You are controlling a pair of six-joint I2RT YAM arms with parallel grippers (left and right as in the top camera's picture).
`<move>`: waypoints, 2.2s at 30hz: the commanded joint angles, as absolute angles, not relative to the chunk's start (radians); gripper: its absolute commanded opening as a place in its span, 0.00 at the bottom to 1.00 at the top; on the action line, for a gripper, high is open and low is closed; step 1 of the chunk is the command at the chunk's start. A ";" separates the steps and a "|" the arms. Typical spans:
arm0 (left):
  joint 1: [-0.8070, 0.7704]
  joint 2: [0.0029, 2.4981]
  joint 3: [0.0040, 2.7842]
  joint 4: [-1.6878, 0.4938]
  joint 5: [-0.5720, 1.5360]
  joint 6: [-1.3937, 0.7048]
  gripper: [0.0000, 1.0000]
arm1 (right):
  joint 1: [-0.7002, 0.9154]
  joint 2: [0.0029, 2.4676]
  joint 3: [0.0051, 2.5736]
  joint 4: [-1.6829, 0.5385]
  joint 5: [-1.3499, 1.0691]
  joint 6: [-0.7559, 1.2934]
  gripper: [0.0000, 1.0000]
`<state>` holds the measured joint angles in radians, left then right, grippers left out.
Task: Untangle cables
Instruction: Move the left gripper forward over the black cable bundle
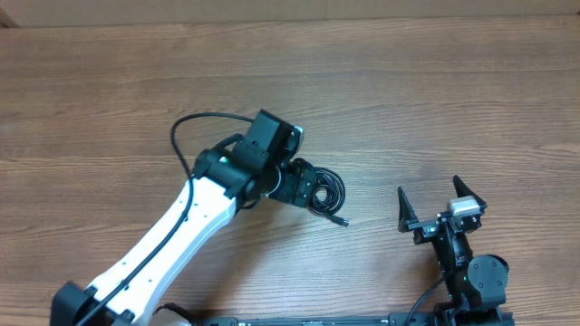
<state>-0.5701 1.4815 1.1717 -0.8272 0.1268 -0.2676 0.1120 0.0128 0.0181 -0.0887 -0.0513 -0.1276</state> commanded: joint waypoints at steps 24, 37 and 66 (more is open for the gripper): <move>-0.707 1.762 1.197 -0.766 -0.090 -0.931 1.00 | 0.109 0.003 0.008 -0.083 -0.045 -0.129 1.00; -0.707 1.762 1.197 -0.675 -0.116 -0.932 1.00 | 0.109 0.003 0.008 -0.083 -0.045 -0.129 1.00; -0.707 1.867 1.171 -0.634 -0.126 -0.981 0.87 | 0.109 0.003 0.008 -0.083 -0.045 -0.129 1.00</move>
